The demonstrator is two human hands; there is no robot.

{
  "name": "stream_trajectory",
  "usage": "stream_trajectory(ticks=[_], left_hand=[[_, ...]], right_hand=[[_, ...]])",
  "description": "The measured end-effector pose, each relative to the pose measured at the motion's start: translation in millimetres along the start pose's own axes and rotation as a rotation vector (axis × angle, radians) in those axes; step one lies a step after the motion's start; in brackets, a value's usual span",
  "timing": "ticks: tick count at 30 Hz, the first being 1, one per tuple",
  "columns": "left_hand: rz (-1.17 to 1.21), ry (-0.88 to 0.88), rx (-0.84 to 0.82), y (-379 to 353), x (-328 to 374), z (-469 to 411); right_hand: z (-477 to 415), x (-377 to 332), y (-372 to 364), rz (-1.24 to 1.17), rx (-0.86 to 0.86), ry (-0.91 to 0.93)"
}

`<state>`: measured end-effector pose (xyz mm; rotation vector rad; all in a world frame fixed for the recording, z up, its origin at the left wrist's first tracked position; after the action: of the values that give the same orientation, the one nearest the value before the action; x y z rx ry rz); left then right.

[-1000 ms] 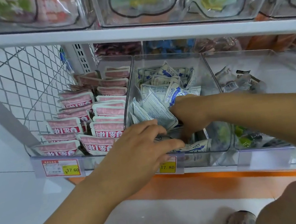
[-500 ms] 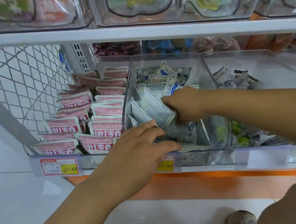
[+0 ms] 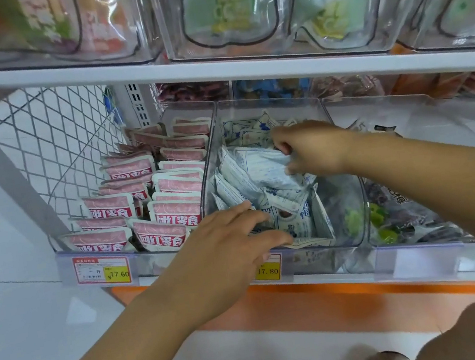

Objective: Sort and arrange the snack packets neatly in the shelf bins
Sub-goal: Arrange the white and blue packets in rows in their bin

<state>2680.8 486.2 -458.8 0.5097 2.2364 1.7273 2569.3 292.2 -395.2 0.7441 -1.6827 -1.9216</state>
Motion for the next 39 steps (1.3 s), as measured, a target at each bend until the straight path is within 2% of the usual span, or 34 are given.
stream_trajectory(ticks=[2, 4, 7, 10, 13, 19, 22, 24, 25, 27, 28, 29, 31, 34, 39], left_hand=[[0.029, 0.011, 0.002, 1, 1, 1], [0.096, 0.008, 0.030, 6, 2, 1], [0.315, 0.094, 0.103, 18, 2, 0], [0.475, 0.217, 0.206, 25, -2, -5], [0.441, 0.281, 0.313, 28, -6, -14], [0.424, 0.301, 0.259, 27, -5, -38], [0.489, 0.329, 0.414, 32, -10, -44], [0.568, 0.372, 0.474, 37, -14, -44], [0.604, 0.384, 0.479, 39, -15, -43], [0.689, 0.380, 0.492, 43, -15, -44], [0.722, 0.375, 0.498, 45, -15, -44], [0.744, 0.377, 0.499, 46, -16, -44], [0.766, 0.382, 0.482, 46, -18, -46], [0.748, 0.373, 0.448, 44, -20, -47], [0.745, 0.382, 0.439, 40, -21, -46]], right_hand=[[8, 4, 3, -0.017, 0.043, 0.031], [19, 8, 9, -0.141, 0.090, 0.017], [38, 15, 19, -0.425, 0.136, -0.111], [54, 17, 17, -0.786, 0.084, -0.161], [64, 16, 10, -0.997, 0.054, -0.155], [75, 6, 8, -1.315, 0.023, -0.087], [78, 3, 6, -1.397, -0.089, -0.171], [81, 4, 3, -1.315, -0.100, -0.223], [81, 7, 4, -1.169, -0.018, -0.238], [88, 7, 10, -0.805, 0.254, -0.194], [93, 4, 14, -0.732, 0.341, -0.144], [97, 1, 18, -0.752, 0.353, -0.095], [98, -2, 16, -0.784, 0.252, -0.046], [91, -2, 1, -0.597, 0.131, -0.039], [87, 0, -3, -0.537, 0.126, -0.095]])
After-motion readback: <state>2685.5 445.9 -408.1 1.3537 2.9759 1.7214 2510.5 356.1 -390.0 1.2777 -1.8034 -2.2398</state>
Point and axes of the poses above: each hand's wrist, its own z-axis away from the middle knuckle, its own y-axis out of the back of the hand, x = y × z, the point moved 2 cm from there along -z, towards the middle knuckle, and after that the axes turned 12 degrees about -y, right-handed, at the moved point
